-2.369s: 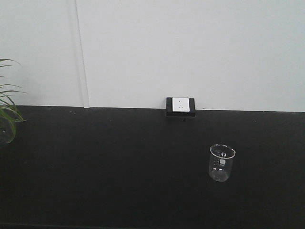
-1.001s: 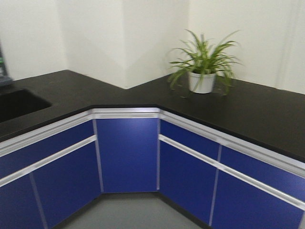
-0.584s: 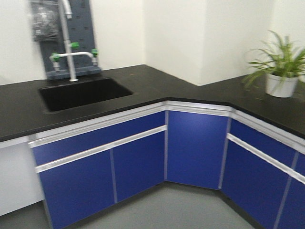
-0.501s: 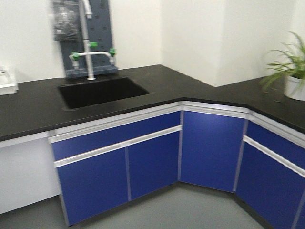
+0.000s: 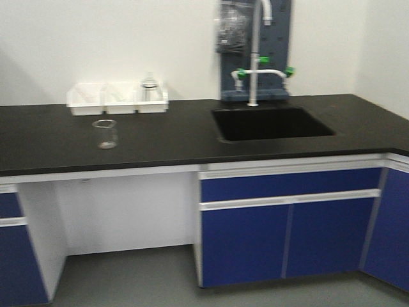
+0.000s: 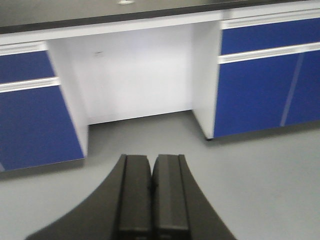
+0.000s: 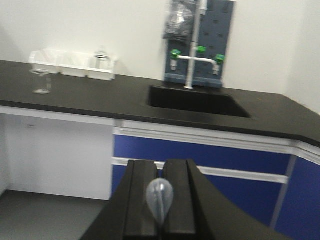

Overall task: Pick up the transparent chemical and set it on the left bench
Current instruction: 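Drive the base to the bench with white trays, holding the pipette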

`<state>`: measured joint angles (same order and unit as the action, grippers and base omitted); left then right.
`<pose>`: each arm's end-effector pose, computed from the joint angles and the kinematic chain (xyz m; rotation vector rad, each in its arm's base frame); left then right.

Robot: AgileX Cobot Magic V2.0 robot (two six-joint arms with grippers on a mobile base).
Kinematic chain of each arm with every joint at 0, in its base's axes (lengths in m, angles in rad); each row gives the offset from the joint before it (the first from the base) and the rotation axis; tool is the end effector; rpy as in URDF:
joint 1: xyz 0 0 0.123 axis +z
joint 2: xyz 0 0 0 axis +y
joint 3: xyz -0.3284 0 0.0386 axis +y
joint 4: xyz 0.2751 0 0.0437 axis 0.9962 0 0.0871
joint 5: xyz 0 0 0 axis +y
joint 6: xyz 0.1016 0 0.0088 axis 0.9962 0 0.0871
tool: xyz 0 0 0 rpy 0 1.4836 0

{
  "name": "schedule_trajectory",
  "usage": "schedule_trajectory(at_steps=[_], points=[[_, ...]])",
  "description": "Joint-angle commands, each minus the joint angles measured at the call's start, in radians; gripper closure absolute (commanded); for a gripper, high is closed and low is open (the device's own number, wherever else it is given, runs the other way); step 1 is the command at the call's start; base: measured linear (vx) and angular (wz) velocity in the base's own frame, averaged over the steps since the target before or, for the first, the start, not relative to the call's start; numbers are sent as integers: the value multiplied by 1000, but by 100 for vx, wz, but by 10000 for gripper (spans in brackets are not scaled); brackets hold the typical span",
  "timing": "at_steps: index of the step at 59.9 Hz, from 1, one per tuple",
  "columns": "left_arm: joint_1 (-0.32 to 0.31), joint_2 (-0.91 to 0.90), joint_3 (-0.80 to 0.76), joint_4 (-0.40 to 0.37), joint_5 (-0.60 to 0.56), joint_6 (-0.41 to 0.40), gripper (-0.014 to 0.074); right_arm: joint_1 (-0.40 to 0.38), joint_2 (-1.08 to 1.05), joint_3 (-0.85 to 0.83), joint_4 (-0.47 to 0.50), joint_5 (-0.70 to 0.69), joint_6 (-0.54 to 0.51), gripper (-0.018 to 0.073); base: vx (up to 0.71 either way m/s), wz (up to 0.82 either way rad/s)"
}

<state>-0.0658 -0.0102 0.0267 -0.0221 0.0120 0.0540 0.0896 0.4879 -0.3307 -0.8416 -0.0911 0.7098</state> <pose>0.0487 -0.0032 0.2033 0.0741 1.5103 -0.0274 0.1073 0.0165 0.3101 -0.2256 1.5638 0.0222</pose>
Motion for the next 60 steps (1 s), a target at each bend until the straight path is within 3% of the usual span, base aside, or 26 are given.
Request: schedule_trajectory(at_steps=[1, 35, 60], points=[[-2, -19, 16, -1, -78, -8, 600, -2, 3, -30, -3, -50, -9, 562, 12, 65], [-2, -19, 16, -1, -78, -8, 600, -2, 3, -30, -3, -50, -9, 562, 24, 55], [-2, -19, 16, -1, -78, -8, 600, -2, 3, -30, -3, -50, -9, 562, 38, 31]])
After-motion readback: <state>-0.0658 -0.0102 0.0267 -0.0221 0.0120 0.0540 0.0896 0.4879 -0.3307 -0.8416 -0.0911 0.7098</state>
